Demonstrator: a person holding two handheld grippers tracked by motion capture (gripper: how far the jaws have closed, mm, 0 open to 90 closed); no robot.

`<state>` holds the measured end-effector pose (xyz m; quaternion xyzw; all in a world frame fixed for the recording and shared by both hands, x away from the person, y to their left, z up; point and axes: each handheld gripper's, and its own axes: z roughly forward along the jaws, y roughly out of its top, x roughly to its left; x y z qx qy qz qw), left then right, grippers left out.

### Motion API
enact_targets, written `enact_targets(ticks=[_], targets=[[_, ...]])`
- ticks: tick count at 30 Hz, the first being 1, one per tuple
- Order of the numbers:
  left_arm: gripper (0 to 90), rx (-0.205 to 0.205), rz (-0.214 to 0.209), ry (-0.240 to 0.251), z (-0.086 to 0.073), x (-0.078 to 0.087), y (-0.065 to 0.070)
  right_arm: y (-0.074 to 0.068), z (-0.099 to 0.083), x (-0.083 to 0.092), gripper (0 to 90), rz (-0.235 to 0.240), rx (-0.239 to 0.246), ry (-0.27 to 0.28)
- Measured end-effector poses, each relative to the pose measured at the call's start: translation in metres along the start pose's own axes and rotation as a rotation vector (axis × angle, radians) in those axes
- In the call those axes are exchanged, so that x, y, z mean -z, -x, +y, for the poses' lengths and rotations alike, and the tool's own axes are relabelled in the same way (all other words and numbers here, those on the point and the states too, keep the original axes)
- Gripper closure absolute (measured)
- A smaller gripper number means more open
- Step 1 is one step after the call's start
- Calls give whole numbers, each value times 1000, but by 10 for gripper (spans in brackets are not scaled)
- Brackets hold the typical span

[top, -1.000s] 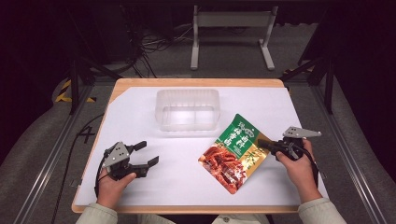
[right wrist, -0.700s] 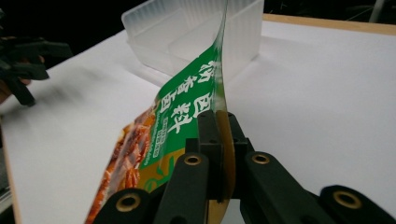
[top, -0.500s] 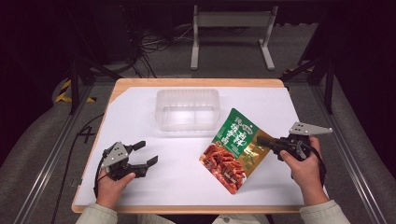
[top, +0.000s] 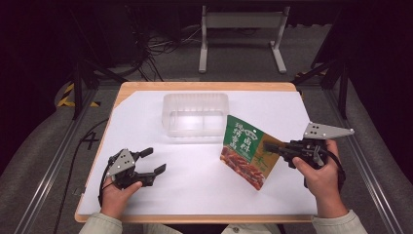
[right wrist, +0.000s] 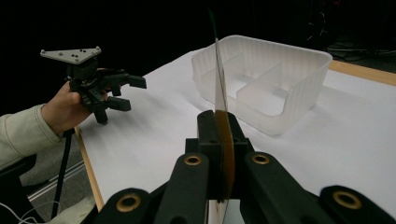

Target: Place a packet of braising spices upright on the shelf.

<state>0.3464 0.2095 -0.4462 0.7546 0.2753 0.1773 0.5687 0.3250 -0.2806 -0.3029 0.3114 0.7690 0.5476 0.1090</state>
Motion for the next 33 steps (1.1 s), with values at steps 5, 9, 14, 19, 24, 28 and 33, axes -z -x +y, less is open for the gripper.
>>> enact_targets(ticks=[5, 9, 14, 19, 24, 28, 33], targets=[[229, -1, 5, 1, 0, 0, -1, -1, 8, 5, 898, -24, 14, -5], [228, 12, 6, 0, 0, 0, 0, 4, 13, 10, 899, -44, 4, 7], [228, 4, 7, -3, 0, 0, -1, 9, 20, 12, 898, -33, -26, 33], [227, 14, 13, -4, 0, 1, -2, 14, 27, 11, 898, -25, -32, 47], [223, 22, 14, 3, -1, 2, -2, 17, 35, 8, 898, -17, -37, 61], [222, 19, 17, 1, -1, 2, -3, 19, 40, 7, 898, -26, -20, 68], [222, 19, 23, 3, -2, 3, -3, 23, 48, 5, 898, -13, -22, 98]])
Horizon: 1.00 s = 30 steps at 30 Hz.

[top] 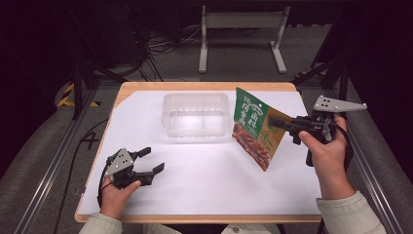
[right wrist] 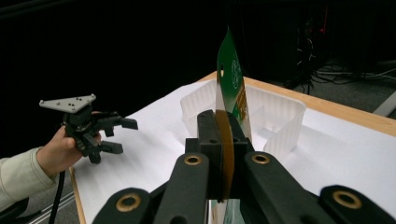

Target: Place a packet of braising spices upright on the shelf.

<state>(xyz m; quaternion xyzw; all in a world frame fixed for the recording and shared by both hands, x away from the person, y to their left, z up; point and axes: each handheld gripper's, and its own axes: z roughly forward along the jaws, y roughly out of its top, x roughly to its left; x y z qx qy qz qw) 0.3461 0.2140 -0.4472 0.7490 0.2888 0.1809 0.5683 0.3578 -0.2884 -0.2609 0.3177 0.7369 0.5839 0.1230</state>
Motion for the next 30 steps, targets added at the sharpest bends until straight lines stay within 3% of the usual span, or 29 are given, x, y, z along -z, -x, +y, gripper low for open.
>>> enact_targets(ticks=[6, 14, 30], targets=[[210, 14, -14, 30, -1, 7, 2, 1, 12, -8, 898, 21, 10, 11], [207, 15, 12, 29, -4, 13, 1, -3, 31, -26, 898, 41, 22, 22], [204, 17, -11, 36, -3, 7, -2, -8, 63, -76, 898, 48, 48, 36]])
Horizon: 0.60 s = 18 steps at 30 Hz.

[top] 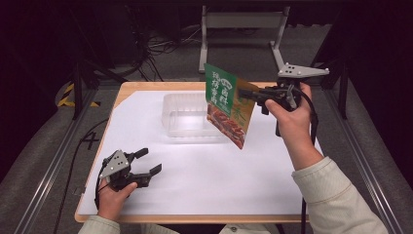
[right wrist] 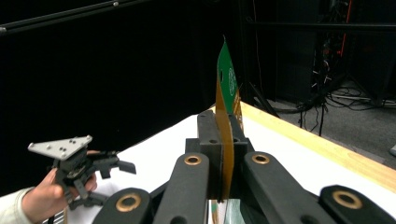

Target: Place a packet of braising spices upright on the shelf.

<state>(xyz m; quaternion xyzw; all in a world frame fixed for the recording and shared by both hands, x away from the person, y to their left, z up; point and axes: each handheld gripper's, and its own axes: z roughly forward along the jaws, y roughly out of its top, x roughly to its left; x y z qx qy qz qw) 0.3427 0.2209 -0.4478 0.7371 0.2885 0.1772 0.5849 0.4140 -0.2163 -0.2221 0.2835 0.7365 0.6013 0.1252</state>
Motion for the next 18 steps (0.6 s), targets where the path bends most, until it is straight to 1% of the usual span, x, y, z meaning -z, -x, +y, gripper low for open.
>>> enact_targets(ticks=[4, 8, 10, 12, 13, 16, 18], targets=[[204, 2, -8, 5, 0, 0, 0, 2, 5, -11, 898, 3, -4, 18], [205, 1, -11, 8, 0, -1, 0, 3, 9, -22, 898, -7, 4, 25], [205, -3, -13, 6, 1, -1, -1, 3, 10, -25, 898, -9, 8, 25], [205, 3, -15, 2, 1, -1, -1, 4, 12, -31, 898, -17, 15, 25], [204, 3, -10, 2, 1, -2, 0, 5, 13, -35, 898, -25, 19, 25], [204, -3, -12, 2, 1, -3, -1, 8, 15, -43, 898, -30, 14, 33], [205, 6, -23, 5, 1, -4, -1, 10, 15, -48, 898, -29, 11, 39]])
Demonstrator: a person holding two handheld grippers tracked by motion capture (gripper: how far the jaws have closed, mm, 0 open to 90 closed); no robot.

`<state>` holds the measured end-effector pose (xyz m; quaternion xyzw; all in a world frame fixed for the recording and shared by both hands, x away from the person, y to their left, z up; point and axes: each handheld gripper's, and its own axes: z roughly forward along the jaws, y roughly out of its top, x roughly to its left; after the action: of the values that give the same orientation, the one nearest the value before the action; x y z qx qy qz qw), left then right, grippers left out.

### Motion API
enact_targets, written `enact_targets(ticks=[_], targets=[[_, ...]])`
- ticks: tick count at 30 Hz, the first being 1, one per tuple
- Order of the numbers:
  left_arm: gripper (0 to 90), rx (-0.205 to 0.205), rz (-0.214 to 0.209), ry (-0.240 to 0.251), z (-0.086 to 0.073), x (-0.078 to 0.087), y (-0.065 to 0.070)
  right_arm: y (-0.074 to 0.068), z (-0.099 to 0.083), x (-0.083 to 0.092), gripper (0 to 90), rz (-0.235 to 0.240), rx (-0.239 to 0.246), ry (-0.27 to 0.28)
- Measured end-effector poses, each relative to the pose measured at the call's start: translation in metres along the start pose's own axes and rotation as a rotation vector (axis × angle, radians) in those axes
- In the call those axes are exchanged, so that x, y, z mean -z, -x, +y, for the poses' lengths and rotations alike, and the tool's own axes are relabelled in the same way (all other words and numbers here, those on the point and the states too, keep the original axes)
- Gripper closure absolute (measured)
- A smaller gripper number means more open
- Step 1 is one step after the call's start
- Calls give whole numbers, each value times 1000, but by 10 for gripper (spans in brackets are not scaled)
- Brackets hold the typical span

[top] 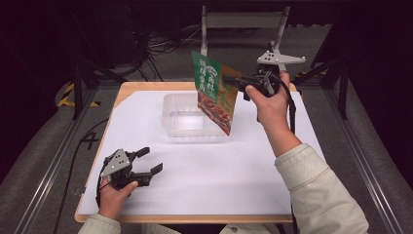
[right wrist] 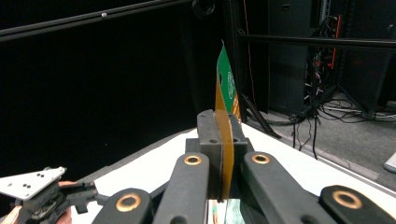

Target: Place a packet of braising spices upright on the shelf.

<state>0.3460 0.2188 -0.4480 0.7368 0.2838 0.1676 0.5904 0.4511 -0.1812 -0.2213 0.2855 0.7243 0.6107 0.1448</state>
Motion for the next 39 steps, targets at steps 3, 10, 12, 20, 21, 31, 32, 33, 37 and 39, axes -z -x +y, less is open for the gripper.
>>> enact_targets(ticks=[3, 10, 12, 20, 21, 31, 32, 33, 37, 39], targets=[[204, -6, -1, 1, 1, -1, -1, 1, 0, -5, 898, -1, 0, 4], [206, 0, 11, -11, 0, -3, -2, 4, 0, -28, 898, -39, 0, 3], [206, -1, 7, -9, 1, -3, -2, 4, 0, -30, 898, -41, 1, 3], [207, 6, 16, -7, 0, -3, -2, 7, -1, -50, 898, -67, -25, 10], [207, 3, 16, -9, 0, -2, -3, 8, -2, -53, 898, -67, -31, 10], [207, 8, 31, -7, -2, 4, -2, 7, -2, -70, 898, -56, -35, 6], [207, 11, 33, -4, -2, 7, -1, 7, -1, -75, 898, -58, -39, 5], [207, 11, 38, -5, -2, 8, -1, 6, -1, -76, 898, -59, -42, 4], [207, 12, 39, -6, -3, 12, 1, 5, -2, -84, 898, -59, -51, 4], [207, 12, 42, -6, -3, 14, 1, 4, -3, -89, 898, -57, -55, 3]])
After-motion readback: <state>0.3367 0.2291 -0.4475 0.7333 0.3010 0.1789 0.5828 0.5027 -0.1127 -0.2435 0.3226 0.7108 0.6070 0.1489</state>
